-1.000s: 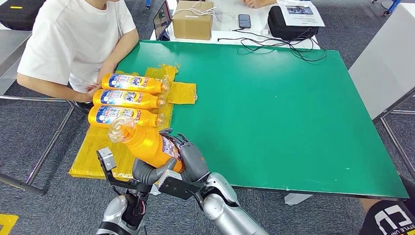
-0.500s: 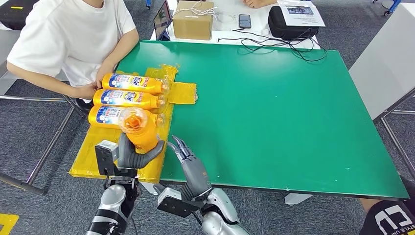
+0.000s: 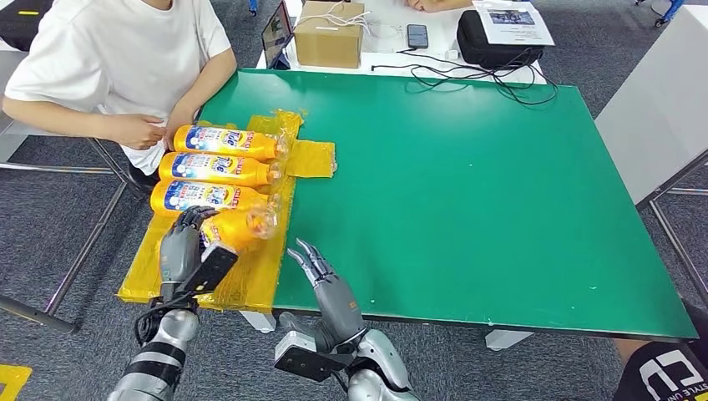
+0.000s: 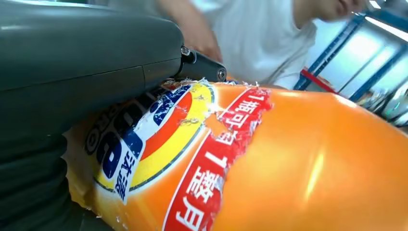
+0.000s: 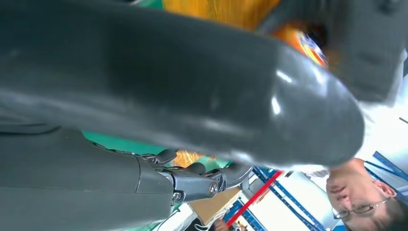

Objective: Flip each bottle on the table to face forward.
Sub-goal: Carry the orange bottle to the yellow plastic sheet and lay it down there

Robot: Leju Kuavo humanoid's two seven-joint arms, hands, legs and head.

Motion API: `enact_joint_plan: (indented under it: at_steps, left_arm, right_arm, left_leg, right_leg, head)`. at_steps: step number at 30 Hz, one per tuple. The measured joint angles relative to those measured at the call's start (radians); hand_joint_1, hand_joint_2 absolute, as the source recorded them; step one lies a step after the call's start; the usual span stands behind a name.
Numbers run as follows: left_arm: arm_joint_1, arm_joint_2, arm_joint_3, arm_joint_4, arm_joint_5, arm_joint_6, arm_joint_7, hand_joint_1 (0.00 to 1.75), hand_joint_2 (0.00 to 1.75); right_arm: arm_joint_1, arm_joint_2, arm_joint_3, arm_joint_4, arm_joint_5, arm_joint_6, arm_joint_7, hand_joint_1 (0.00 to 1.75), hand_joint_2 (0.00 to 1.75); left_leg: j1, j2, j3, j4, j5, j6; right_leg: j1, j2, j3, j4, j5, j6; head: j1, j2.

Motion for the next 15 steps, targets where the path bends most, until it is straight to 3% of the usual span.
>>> enact_joint_plan:
  at_steps: [4, 11, 14, 15]
  left_arm:
    - [-0.017, 0.056, -0.007, 0.08, -0.077, 0.028, 0.006, 1.75, 1.75]
    - [-0.037, 0.09, -0.037, 0.129, -0.183, -0.038, 0.032, 1.74, 1.75]
    - [-0.041, 0.093, -0.062, 0.147, -0.216, -0.054, 0.014, 0.73, 1.75]
    - [-0.045, 0.093, -0.07, 0.154, -0.221, -0.057, 0.006, 0.3, 1.75]
  right_arm:
    - [0.0, -0.005, -0.001, 0.0, -0.009, 0.005, -0.003, 0.0, 0.0]
    - [-0.001, -0.006, -0.012, 0.0, -0.016, 0.015, -0.013, 0.0, 0.0]
    - [-0.004, -0.005, -0.017, 0.003, -0.018, 0.031, -0.022, 0.0, 0.0]
    - [-0.005, -0.004, -0.018, 0.005, -0.018, 0.035, -0.025, 0.0, 0.0]
  left_leg:
    - [0.0, 0.002, 0.0, 0.0, 0.0, 0.0]
    - [-0.001, 0.001, 0.001, 0.0, 0.0, 0.0]
    - [-0.001, 0.001, 0.002, 0.0, 0.0, 0.0]
    - [0.0, 0.0, 0.002, 0.0, 0.0, 0.0]
  right_leg:
    - [0.0, 0.0, 0.0, 0.0, 0.0, -0.001]
    - [-0.001, 0.0, 0.001, 0.0, 0.0, -0.001]
    - [0.0, 0.0, 0.002, 0.0, 0.0, -0.001]
    - [0.0, -0.001, 0.003, 0.0, 0.0, -0.001]
  head:
    - [0.0, 0.0]
    - [0.0, 0.0]
    - [0.0, 0.0]
    - [0.0, 0.0]
